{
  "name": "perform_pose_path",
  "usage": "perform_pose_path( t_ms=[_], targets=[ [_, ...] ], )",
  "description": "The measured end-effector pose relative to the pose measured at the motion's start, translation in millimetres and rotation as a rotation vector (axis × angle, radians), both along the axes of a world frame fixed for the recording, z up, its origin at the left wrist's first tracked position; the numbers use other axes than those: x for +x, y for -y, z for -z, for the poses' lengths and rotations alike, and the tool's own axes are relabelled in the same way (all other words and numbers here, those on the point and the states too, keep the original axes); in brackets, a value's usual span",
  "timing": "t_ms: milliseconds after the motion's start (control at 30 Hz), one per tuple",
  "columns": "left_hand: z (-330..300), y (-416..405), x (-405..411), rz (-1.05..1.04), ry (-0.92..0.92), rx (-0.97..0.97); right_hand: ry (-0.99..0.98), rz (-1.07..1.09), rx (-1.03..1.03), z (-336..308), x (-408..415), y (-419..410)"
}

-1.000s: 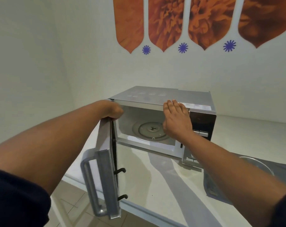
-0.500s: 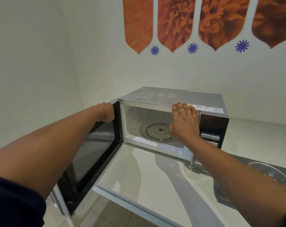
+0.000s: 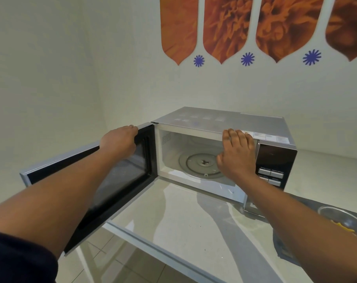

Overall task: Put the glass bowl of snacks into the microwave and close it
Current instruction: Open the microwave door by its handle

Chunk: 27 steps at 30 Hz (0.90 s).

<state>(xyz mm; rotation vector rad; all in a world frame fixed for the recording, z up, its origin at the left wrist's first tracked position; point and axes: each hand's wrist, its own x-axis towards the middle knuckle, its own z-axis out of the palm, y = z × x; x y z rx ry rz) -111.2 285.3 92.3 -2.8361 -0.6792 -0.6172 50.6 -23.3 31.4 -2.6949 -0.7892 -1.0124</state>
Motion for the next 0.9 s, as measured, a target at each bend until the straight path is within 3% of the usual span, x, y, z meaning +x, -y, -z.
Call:
perform_pose_path(
  t_ms=[467,600,900],
  targets=[
    [12,10,-1,-0.015,0.079,0.178,0.027,-0.016,-0.001,10,6,1],
    [24,28,14,0.016,0.192,0.107,0.015,-0.06,0.003,18,0,9],
    [80,143,82,0.552,0.366,0.034,0.199,-0.05,0.095,37,-20,65]
  ],
)
